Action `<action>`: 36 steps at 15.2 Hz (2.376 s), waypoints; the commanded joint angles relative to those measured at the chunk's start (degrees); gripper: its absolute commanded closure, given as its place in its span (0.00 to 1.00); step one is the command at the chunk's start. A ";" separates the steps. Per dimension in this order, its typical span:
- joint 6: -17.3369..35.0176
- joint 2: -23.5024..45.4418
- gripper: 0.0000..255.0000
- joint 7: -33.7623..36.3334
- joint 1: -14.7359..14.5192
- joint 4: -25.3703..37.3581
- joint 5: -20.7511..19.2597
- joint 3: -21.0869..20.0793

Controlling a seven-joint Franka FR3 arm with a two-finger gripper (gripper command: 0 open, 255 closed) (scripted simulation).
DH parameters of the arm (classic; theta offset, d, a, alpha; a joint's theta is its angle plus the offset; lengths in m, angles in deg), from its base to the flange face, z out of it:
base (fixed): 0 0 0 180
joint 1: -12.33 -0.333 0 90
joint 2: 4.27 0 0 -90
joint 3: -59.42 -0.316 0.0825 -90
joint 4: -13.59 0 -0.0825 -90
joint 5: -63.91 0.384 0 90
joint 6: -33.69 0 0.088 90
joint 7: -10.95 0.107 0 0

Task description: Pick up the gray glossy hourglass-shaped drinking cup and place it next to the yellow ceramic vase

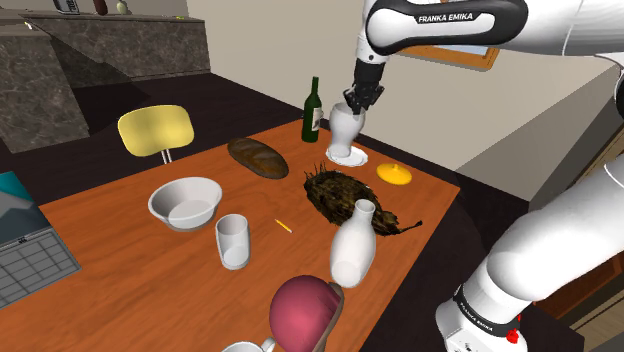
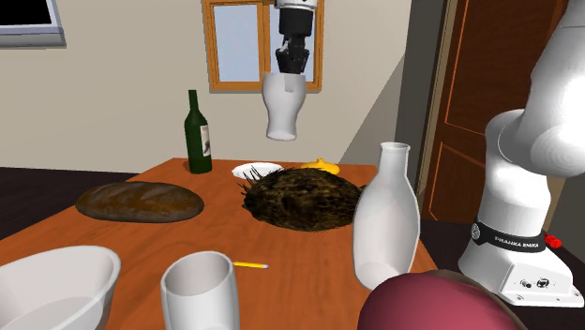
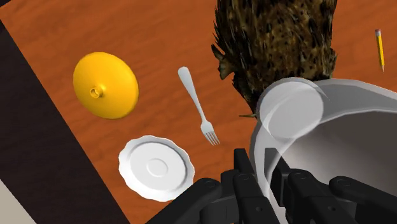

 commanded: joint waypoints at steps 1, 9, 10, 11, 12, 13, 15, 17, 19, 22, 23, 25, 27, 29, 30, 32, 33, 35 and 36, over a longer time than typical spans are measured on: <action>0.56 -2.21 1.00 -2.67 0.95 -2.43 0.00 1.70; 1.38 -9.41 1.00 -12.95 4.65 -9.24 -1.28 8.88; 1.44 -10.07 1.00 -14.26 5.12 -9.79 -1.55 9.85; 1.49 -10.68 1.00 -15.57 5.59 -10.29 -1.82 10.82; 1.54 -11.23 1.00 -16.90 6.07 -10.71 -2.11 11.80; 1.58 -11.72 1.00 -18.23 6.56 -11.08 -2.41 12.79; 1.66 -12.53 1.00 -20.93 7.52 -11.61 -3.01 14.80; 1.75 -13.10 1.00 -23.65 8.47 -11.89 -3.62 16.86; 1.84 -13.43 1.00 -26.40 9.37 -11.91 -4.22 19.00; 2.01 -13.45 1.00 -30.62 10.67 -11.47 -5.01 22.25; 2.07 -13.32 1.00 -32.04 11.08 -11.20 -5.24 23.36; 2.21 -12.89 1.00 -34.93 11.83 -10.47 -5.61 25.63; 2.36 -12.18 1.00 -37.87 12.53 -9.48 -5.85 27.95; 2.52 -11.22 1.00 -40.87 13.10 -8.25 -5.93 30.36; 2.60 -10.64 1.00 -42.40 13.35 -7.54 -5.90 31.59; 2.76 -9.25 1.00 -45.54 13.81 -5.93 -5.66 34.09; 2.82 -8.65 1.00 -46.75 13.95 -5.25 -5.50 35.07; 4.33 -8.78 1.00 -46.65 14.06 -6.88 -5.68 35.24; 5.09 -8.82 1.00 -46.60 14.11 -7.68 -5.77 35.33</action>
